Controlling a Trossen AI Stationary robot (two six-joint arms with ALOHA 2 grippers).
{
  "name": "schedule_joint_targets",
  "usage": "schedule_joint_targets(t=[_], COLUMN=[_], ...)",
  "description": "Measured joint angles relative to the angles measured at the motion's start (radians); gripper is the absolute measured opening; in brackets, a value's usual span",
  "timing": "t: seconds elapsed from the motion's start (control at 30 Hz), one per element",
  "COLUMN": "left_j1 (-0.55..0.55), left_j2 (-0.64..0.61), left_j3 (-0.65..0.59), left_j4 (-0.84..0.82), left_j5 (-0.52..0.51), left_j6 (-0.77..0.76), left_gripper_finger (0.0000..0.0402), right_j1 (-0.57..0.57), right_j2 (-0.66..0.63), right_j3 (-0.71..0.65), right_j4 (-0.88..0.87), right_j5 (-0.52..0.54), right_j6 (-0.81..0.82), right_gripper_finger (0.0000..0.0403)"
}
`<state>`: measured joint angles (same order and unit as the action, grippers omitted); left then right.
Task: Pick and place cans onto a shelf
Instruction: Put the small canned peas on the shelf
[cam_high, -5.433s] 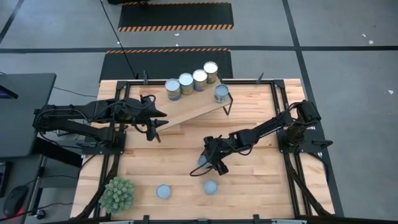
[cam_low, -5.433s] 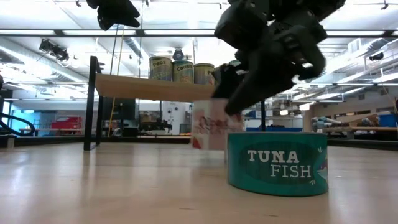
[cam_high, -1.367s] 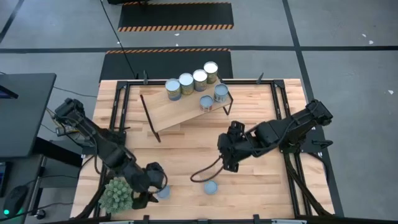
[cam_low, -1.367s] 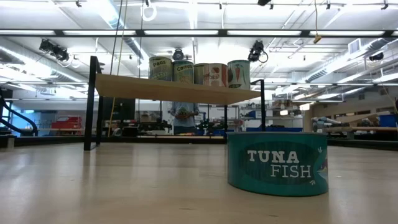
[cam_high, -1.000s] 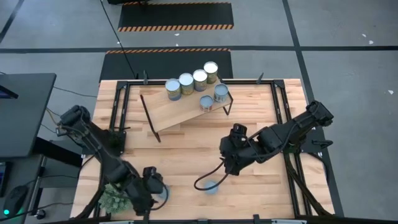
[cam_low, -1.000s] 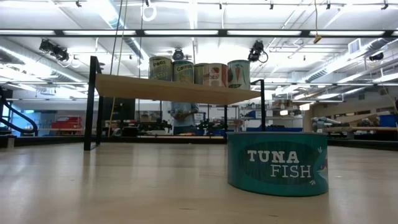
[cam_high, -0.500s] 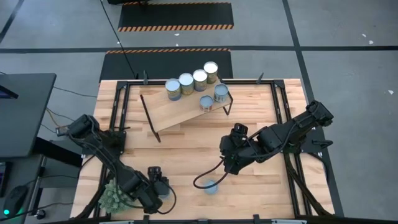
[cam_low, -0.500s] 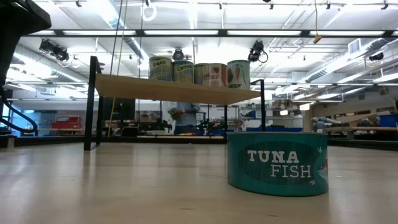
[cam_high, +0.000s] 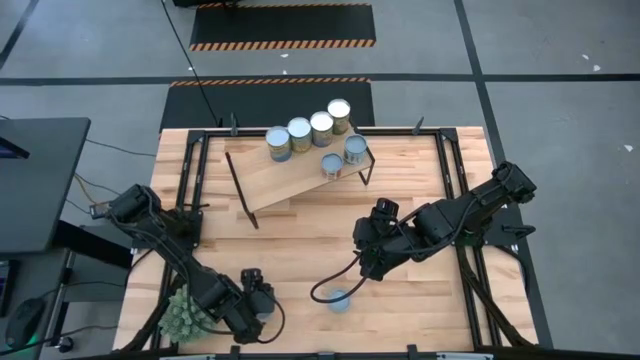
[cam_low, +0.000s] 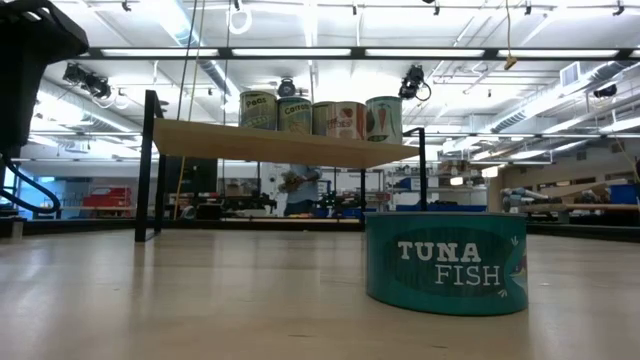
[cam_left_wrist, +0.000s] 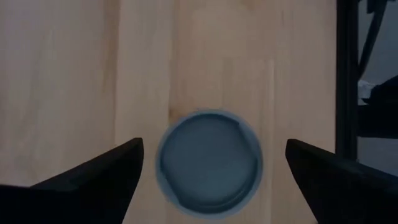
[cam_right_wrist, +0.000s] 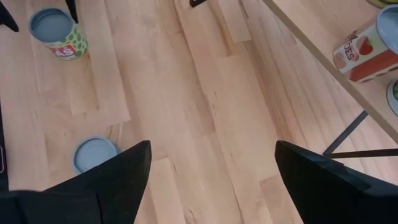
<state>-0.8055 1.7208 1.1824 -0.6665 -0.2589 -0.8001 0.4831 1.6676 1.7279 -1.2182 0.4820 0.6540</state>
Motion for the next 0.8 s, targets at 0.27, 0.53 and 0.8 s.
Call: schedule_joint_targets(t=[0.27, 0.53, 0.8], left_j1=[0.000, 0.023, 0.098], left_j2=[0.083, 0.088, 0.087], left_j3=[-0.001, -0.001, 0.001], left_j4=[0.012, 0.012, 0.008], left_j5=[0.027, 0.041, 0.094], left_j6=[0.000, 0.056, 0.064], left_gripper_finger=[0.0397, 0.0332, 0.0287], right_j1=[0.000, 0.000, 0.000], right_j2=[0.000, 0.000, 0.000], right_j3=[0.000, 0.000, 0.000], right_j4=[0.003, -0.004, -0.069], right_j5=[0.000, 0.000, -0.033], right_j6=[0.000, -0.008, 0.003], right_gripper_finger=[0.0348, 0.0348, 0.0348])
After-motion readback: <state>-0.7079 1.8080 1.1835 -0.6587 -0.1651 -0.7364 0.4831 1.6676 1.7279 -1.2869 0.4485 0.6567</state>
